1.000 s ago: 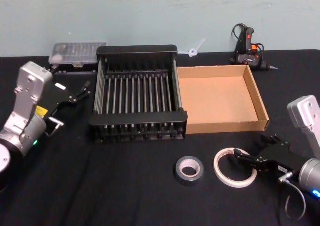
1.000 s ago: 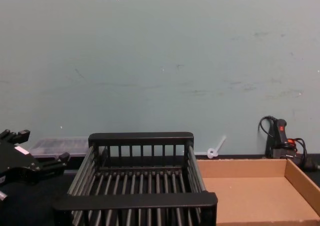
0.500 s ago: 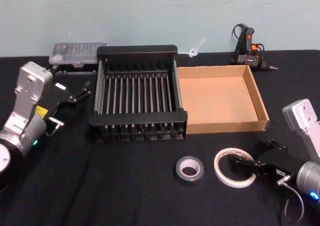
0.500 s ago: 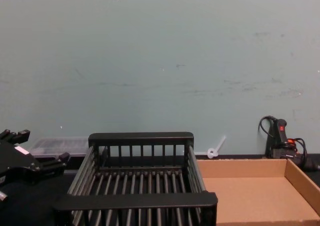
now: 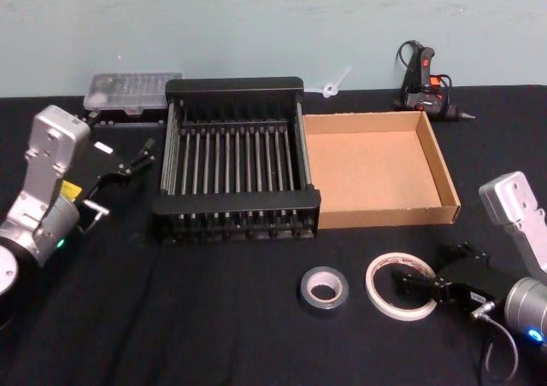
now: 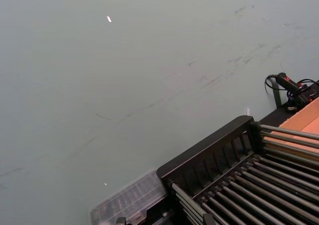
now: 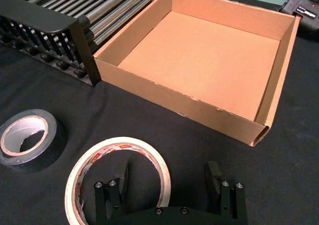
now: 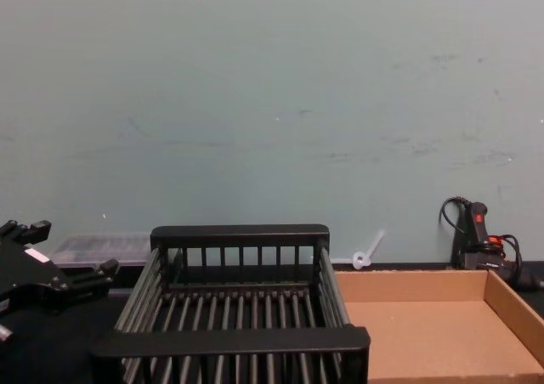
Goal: Pick up the white tape and place it into the black box , Pick up the silver tape and place it into the brown box.
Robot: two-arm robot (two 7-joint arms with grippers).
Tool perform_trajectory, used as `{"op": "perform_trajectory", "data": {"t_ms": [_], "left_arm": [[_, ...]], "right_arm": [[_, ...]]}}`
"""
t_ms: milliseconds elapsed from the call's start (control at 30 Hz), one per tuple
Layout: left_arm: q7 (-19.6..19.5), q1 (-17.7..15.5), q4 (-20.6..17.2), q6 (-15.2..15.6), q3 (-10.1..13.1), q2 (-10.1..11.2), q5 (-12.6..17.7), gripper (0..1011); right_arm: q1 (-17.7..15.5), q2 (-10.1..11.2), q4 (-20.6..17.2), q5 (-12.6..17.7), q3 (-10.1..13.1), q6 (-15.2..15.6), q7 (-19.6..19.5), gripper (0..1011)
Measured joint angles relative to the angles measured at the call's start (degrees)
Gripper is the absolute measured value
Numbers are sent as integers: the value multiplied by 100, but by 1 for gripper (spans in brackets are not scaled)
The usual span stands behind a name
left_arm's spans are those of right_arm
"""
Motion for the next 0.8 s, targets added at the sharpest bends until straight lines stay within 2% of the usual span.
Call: {"op": "perform_trajectory", "data": {"t_ms": [800], "left_arm": [[0, 0, 0, 0, 0, 0, 0, 1001]], "right_arm": [[28, 0, 53, -44, -28, 13, 25, 1002]]}}
